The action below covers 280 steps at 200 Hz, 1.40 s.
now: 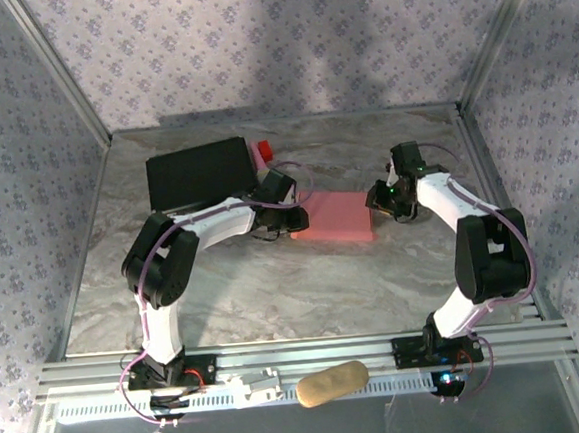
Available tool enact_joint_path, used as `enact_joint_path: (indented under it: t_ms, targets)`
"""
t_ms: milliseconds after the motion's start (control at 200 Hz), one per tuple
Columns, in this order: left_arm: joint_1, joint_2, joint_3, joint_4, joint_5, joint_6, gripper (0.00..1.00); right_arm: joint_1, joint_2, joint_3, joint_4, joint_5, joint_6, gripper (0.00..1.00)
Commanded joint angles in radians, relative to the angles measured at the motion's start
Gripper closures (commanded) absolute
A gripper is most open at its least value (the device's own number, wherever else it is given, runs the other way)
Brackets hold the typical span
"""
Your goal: Fold the paper box
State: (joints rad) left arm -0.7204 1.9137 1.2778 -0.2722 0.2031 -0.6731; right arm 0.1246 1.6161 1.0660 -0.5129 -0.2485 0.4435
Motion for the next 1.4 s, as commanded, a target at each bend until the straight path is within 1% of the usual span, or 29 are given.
enact_joint_path:
  t_ms: [0, 155, 250, 360, 490, 690, 850, 989, 1064, 1154, 1294, 1394]
  targets:
    - [-0.009, -0.073, 0.039, -0.04, -0.029, 0.012, 0.66, 0.014, -0.012, -0.03, 0.002, -0.014, -0.005, 0.62]
    - [-0.007, -0.104, 0.055, -0.092, -0.054, 0.033, 0.56, 0.021, 0.012, -0.044, 0.018, -0.012, 0.0, 0.61]
    - [0.011, -0.096, 0.055, -0.099, -0.033, 0.041, 0.52, 0.021, 0.021, -0.049, 0.025, -0.013, 0.001, 0.62]
    - [0.057, -0.072, 0.046, -0.07, 0.039, 0.035, 0.52, 0.023, 0.027, -0.055, 0.031, -0.01, 0.003, 0.62]
    - [0.07, -0.05, 0.046, -0.033, 0.078, 0.051, 0.53, 0.022, 0.042, -0.064, 0.038, -0.004, 0.002, 0.65]
    - [0.065, -0.001, 0.04, -0.026, 0.085, 0.061, 0.53, 0.023, 0.05, -0.084, 0.05, 0.004, 0.001, 0.66]
    - [0.064, 0.042, 0.019, 0.002, 0.075, 0.062, 0.54, 0.02, 0.048, -0.088, 0.047, 0.018, -0.001, 0.67]
    - [0.064, 0.068, 0.009, 0.02, 0.067, 0.059, 0.61, 0.019, 0.028, -0.086, 0.041, 0.02, 0.001, 0.69]
    - [0.064, 0.071, -0.006, 0.034, 0.062, 0.054, 0.62, 0.018, 0.013, -0.083, 0.034, 0.021, 0.0, 0.69]
    - [0.065, 0.07, -0.023, 0.048, 0.056, 0.047, 0.66, 0.018, -0.002, -0.073, 0.019, 0.02, -0.005, 0.68]
    - [0.061, 0.066, -0.035, 0.056, 0.052, 0.046, 0.7, 0.009, -0.039, -0.068, 0.009, 0.021, -0.008, 0.65]
    - [0.061, 0.056, -0.047, 0.067, 0.047, 0.044, 0.73, -0.014, -0.061, -0.081, 0.016, -0.006, -0.008, 0.62]
